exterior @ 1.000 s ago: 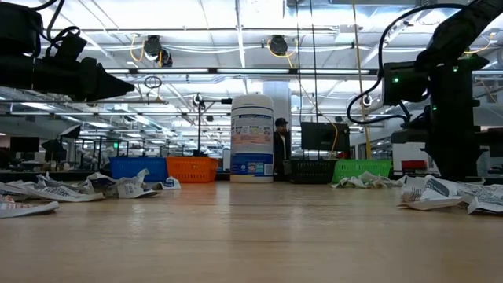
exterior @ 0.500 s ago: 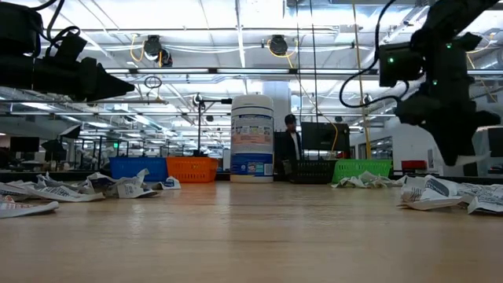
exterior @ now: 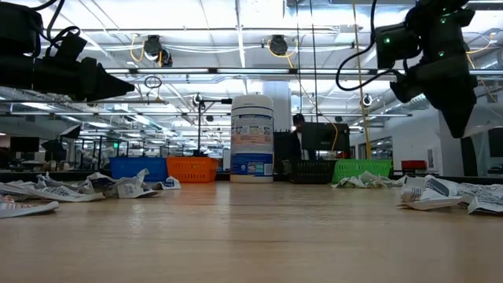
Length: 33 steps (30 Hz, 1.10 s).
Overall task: Pick & Place First Aid Supplies
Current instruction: Put the bandage into the green bin
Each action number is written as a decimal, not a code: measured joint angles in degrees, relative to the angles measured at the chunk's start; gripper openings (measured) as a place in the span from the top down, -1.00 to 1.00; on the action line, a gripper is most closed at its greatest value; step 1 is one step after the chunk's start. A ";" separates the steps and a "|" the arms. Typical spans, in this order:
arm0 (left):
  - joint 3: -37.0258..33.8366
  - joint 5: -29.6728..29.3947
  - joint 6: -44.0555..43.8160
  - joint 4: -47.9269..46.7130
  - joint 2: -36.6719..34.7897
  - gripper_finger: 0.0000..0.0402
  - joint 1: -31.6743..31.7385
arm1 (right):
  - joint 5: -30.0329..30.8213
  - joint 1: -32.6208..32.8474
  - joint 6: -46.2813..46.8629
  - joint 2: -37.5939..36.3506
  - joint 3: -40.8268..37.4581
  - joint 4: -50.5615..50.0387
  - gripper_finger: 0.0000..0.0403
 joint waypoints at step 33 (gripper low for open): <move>0.00 0.00 0.00 -0.01 0.00 -0.54 0.00 | 10.80 -25.73 -47.15 32.83 33.06 4.47 1.00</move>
